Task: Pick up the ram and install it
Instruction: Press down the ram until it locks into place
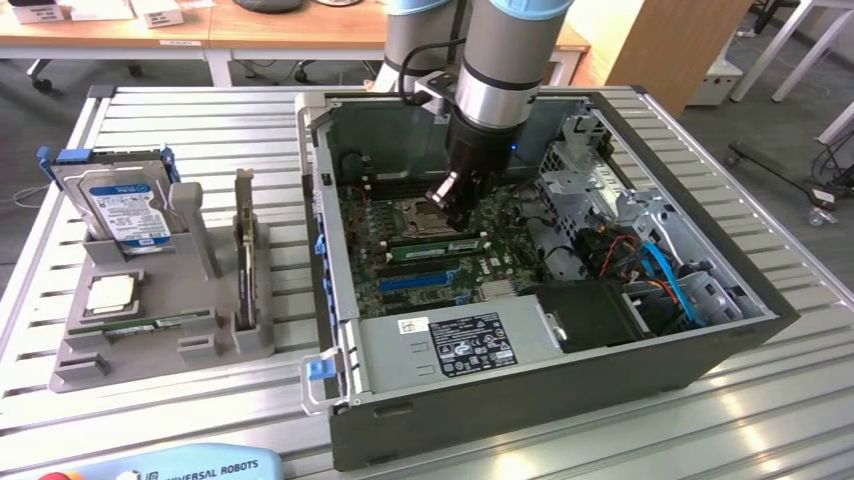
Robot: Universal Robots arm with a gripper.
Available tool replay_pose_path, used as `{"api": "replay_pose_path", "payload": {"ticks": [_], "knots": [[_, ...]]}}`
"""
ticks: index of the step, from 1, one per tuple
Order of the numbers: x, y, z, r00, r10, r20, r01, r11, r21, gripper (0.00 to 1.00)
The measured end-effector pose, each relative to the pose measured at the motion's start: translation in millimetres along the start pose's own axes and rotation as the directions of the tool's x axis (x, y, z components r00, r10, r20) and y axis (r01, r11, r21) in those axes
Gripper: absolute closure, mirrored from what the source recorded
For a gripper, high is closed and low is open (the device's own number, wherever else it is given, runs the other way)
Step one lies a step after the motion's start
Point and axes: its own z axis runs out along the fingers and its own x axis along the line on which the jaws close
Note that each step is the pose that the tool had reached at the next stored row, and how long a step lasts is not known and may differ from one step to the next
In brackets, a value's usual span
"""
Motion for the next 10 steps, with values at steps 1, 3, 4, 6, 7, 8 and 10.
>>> {"api": "replay_pose_path", "payload": {"ticks": [1,3,4,6,7,8,10], "knots": [[0.0,0.0,0.0,0.9999,0.017,0.0005,-0.017,0.9999,0.0006,0.9],[0.0,0.0,0.1,0.9987,0.051,0.0016,-0.051,0.9987,0.0017,0.9],[0.0,0.0,0.1,0.9977,0.068,0.0022,-0.068,0.9977,0.0022,0.9],[0.0,0.0,0.2,0.9946,0.104,0.0033,-0.104,0.9946,0.0034,0.9],[0.0,0.0,0.2,0.9927,0.12,0.0038,-0.12,0.9927,0.0039,0.9],[0.0,0.0,0.2,0.9905,0.137,0.0044,-0.137,0.9905,0.0044,0.9],[0.0,0.0,0.3,0.9854,0.17,0.0055,-0.17,0.9853,0.0054,0.9]]}}
